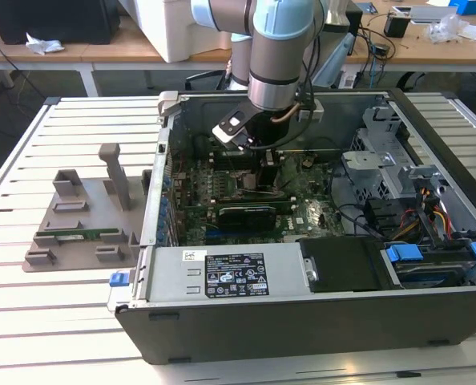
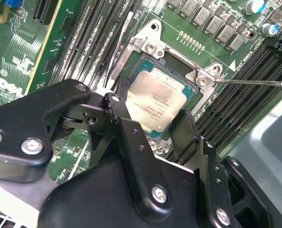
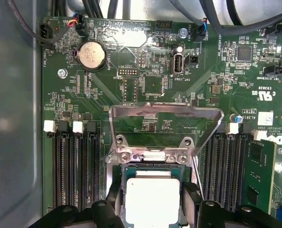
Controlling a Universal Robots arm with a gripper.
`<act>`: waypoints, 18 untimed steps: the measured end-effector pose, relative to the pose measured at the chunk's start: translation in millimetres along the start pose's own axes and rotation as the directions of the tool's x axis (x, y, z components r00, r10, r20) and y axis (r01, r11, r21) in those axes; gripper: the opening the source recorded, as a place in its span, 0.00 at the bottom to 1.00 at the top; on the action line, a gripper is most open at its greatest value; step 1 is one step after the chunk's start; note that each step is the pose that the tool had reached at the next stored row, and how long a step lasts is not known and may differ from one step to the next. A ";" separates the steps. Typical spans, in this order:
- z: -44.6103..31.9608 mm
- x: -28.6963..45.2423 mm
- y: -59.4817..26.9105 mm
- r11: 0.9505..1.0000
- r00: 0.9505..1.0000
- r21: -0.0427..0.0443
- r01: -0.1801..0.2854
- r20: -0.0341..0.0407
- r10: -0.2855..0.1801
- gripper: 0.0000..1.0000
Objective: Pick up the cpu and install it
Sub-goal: 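Place the cpu into insertion slot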
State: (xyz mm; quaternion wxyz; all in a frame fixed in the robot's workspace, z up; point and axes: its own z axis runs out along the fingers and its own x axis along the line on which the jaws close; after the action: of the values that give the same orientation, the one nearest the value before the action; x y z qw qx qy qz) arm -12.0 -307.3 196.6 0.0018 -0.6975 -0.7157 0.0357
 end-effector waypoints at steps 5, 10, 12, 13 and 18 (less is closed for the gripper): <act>-14.6 -0.7 -0.9 1.000 1.000 0.000 0.000 0.001 0.000 0.62; -28.0 0.0 -1.5 1.000 1.000 0.000 0.000 0.001 0.000 0.60; -34.1 0.1 -1.9 1.000 1.000 0.000 0.000 0.001 0.000 0.47; -37.1 0.1 -2.0 1.000 1.000 0.000 0.000 0.001 0.000 0.41; -57.7 -0.2 -3.1 1.000 1.000 0.000 0.000 0.001 0.000 0.17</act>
State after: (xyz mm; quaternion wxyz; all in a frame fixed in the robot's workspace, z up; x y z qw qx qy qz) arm -12.1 -304.7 254.4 0.0017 -0.6975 -0.7156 0.0359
